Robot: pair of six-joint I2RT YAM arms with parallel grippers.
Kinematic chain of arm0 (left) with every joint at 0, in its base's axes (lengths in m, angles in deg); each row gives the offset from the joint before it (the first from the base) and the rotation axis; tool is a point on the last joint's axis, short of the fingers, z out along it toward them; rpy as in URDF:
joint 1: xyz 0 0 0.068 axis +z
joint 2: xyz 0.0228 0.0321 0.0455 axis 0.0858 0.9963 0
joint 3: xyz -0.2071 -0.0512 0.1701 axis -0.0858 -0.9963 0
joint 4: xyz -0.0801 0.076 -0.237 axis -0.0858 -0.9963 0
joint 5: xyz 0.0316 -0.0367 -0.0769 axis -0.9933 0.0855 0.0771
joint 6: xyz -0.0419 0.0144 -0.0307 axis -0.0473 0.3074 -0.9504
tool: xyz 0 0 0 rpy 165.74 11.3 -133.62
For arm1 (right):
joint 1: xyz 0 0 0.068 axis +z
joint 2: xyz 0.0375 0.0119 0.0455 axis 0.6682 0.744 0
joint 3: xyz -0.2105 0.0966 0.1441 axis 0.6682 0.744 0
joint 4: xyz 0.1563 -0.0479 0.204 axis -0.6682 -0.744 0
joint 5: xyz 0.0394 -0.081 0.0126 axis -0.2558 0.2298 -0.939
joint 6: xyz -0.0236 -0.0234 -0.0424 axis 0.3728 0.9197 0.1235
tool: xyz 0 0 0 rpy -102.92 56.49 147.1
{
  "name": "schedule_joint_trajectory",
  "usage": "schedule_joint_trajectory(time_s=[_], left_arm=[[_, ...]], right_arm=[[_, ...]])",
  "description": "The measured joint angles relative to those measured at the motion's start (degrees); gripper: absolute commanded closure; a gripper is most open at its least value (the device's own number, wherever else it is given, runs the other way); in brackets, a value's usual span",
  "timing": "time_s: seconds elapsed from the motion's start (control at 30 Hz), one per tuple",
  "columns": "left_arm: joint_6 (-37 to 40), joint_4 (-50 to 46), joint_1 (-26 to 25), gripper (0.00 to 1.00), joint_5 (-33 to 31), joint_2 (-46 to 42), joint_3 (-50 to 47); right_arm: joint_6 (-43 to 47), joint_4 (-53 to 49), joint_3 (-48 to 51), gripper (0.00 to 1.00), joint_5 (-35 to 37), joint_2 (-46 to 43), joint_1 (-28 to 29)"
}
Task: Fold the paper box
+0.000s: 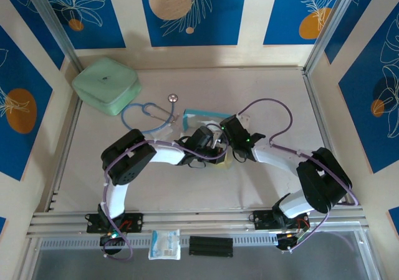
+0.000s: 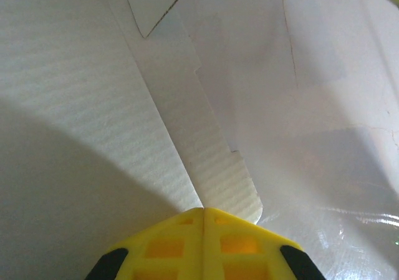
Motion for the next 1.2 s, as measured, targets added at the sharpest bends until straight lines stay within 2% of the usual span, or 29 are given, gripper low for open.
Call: schedule_joint_trajectory(time_s=[0.23,0.5,0.6,0.63,0.73,0.83,0.97,1.1,1.2], left_arm=[[-1.38,-1.81,0.33,0.7,-4.5,-6.86,-4.35],[-7.17,-8.92,3.23,0.57,-12.81,-26.53,-10.4],[-10.25,-15.39,6.38,0.42,-17.44,-35.26,-10.47],[-10.93,-17.84,7.56,0.28,-19.43,-38.1,-10.36],[-12.85,-25.05,11.26,0.1,-23.26,-42.32,-7.69],[-13.97,-30.16,15.39,0.07,-23.71,-41.07,-3.28],[-14.51,-35.06,20.04,0.09,-21.97,-35.15,2.34],[-15.19,-34.4,22.58,0.18,-16.13,-29.7,2.69],[-16.41,-30.45,23.21,0.26,-10.6,-26.16,1.84]], right_arm=[[0.66,0.92,0.42,1.0,1.4,0.26,0.61],[1.29,0.72,0.31,1.0,2.25,0.44,0.87],[1.31,0.57,0.13,1.0,2.56,0.61,0.98],[1.36,0.44,0.0,1.0,2.62,0.68,1.03],[1.84,0.15,-0.42,1.0,2.67,1.03,1.18],[2.4,0.07,-1.2,1.0,2.86,1.77,1.38],[3.45,-0.5,-1.97,1.0,2.89,2.23,1.73],[4.13,-1.66,-2.62,1.0,2.86,2.38,1.88],[4.55,-2.54,-3.39,1.0,2.84,2.67,2.01]])
